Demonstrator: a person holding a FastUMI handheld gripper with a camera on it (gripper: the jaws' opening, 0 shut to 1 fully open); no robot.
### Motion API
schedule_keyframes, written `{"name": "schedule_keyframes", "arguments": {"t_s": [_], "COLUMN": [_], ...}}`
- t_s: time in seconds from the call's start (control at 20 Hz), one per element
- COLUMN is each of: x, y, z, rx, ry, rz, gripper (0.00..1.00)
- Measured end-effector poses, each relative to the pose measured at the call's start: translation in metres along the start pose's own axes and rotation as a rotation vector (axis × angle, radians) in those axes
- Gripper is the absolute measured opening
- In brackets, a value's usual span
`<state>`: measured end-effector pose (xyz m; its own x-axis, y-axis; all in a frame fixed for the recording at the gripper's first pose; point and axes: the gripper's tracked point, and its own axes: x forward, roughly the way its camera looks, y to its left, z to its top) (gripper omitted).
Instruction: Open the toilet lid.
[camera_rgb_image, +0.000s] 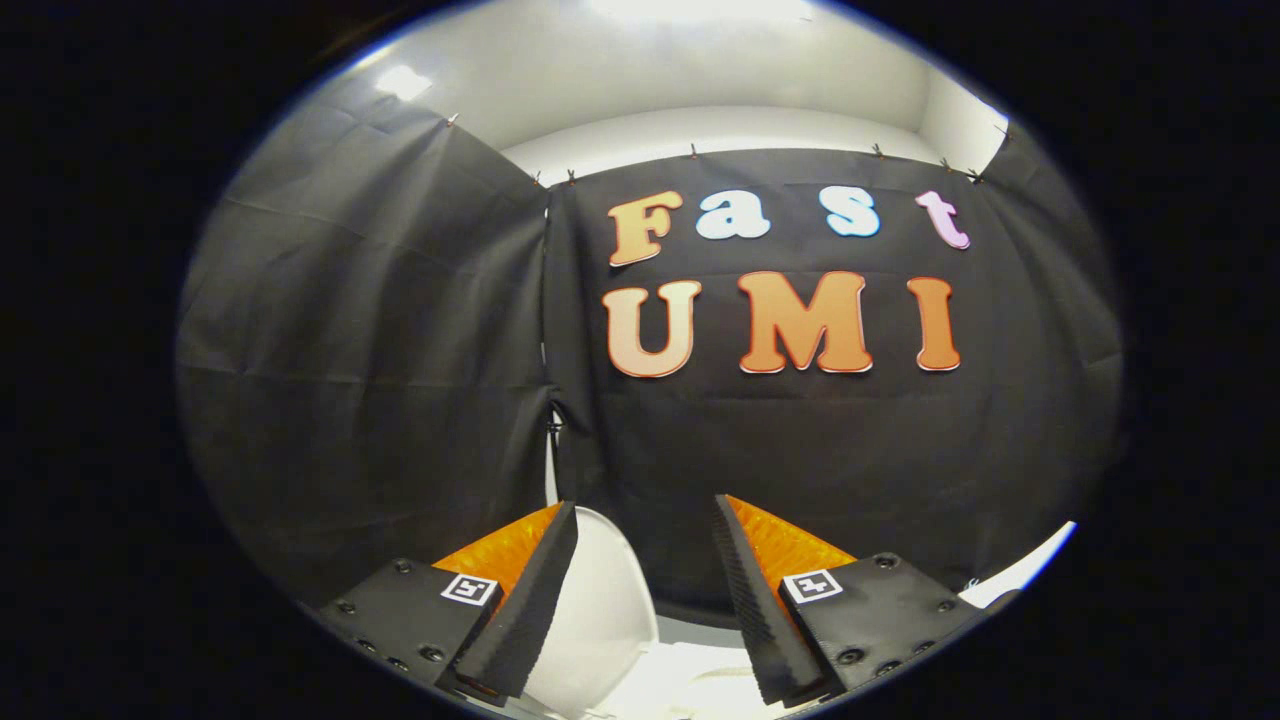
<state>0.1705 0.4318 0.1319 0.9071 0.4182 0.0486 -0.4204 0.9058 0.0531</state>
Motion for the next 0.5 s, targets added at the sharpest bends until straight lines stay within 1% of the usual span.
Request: {"name": "schedule_keyframes", "arguments": {"t_s": [0.25,0.5], "x": [-0.048,-0.097], "y": [-0.107,-0.184], "z": [-0.011,-0.026], "rx": [-0.064,-0.067], "ry": [-0.011,0.011], "rz": [-0.094,-0.153], "gripper": [0.89,0.9]}}
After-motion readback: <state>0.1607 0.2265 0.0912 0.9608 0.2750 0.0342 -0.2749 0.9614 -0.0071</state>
